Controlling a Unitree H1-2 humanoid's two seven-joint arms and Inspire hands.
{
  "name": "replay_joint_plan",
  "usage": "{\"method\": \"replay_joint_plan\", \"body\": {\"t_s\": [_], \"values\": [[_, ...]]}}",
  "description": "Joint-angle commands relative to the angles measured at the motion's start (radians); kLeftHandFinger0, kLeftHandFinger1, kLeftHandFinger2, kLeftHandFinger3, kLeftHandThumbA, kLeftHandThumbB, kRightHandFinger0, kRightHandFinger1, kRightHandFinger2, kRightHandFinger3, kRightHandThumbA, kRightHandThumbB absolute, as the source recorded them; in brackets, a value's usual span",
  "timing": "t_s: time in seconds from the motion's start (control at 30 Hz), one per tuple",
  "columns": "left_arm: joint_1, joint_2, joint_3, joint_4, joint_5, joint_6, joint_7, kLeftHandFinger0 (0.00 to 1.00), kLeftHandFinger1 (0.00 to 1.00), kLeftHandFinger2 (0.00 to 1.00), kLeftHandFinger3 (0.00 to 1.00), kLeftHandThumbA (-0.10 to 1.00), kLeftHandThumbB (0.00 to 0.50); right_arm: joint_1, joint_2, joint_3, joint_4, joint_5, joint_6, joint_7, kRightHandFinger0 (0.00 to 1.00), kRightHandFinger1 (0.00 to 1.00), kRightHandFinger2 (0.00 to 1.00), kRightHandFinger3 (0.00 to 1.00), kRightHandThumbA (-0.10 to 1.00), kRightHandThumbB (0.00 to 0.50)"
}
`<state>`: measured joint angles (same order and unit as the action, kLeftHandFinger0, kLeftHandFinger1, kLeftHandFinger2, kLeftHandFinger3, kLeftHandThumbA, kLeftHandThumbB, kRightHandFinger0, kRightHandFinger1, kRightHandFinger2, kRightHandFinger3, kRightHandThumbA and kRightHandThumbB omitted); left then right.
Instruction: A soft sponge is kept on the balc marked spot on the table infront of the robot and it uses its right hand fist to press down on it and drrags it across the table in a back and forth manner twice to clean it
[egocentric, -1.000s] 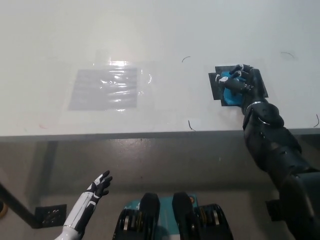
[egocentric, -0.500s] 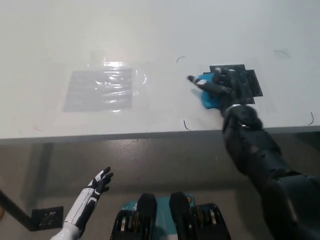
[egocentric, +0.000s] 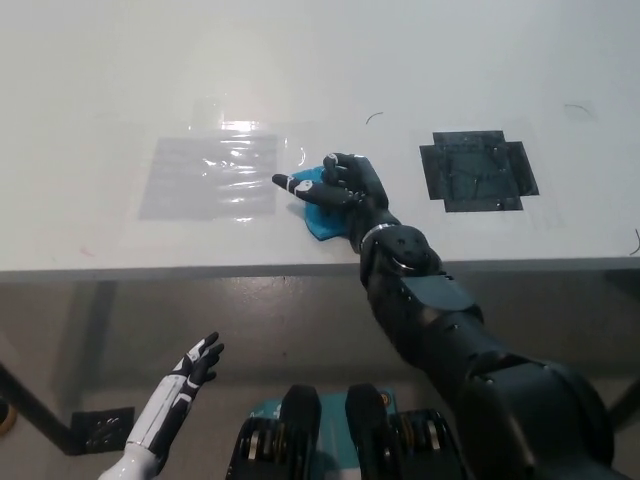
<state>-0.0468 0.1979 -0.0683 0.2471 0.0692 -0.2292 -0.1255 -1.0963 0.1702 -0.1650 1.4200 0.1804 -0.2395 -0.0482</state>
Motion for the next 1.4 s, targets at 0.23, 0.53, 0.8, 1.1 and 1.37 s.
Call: {"method": "replay_joint_plan", "body": {"t_s": [0.23, 0.53, 0.8, 1.1, 1.37], "values": [[-0.009, 0.009, 0.012, -0.023, -0.009, -0.04, -0.001, 1.0, 1.0, 1.0, 1.0, 1.0, 0.499, 0.013, -0.09, -0.011, 0.008, 0.006, 0.028, 0.014, 0.0, 0.0, 0.0, 0.0, 1.0, 0.287], [-0.009, 0.008, 0.014, -0.026, -0.009, -0.035, -0.002, 1.0, 1.0, 1.0, 1.0, 1.0, 0.499, 0.075, -0.263, -0.028, 0.015, 0.015, 0.016, 0.037, 0.0, 0.0, 0.0, 0.0, 1.0, 0.236], [0.004, 0.014, 0.019, -0.028, 0.001, -0.045, 0.006, 1.0, 1.0, 1.0, 1.0, 1.0, 0.486, 0.148, -0.405, -0.085, 0.015, 0.046, 0.012, 0.047, 0.0, 0.0, 0.0, 0.0, 1.0, 0.236], [-0.001, 0.017, 0.027, -0.027, -0.007, -0.035, -0.003, 1.0, 1.0, 1.0, 1.0, 1.0, 0.499, 0.211, -0.542, -0.133, 0.012, 0.072, 0.013, 0.059, 0.0, 0.0, 0.23, 0.19, 1.0, 0.276], [-0.018, 0.018, 0.032, -0.019, -0.004, -0.04, 0.001, 1.0, 1.0, 1.0, 1.0, 1.0, 0.5, 0.21, -0.575, -0.144, 0.009, 0.074, 0.011, 0.062, 0.0, 0.0, 0.3, 0.23, 1.0, 0.257]]}}
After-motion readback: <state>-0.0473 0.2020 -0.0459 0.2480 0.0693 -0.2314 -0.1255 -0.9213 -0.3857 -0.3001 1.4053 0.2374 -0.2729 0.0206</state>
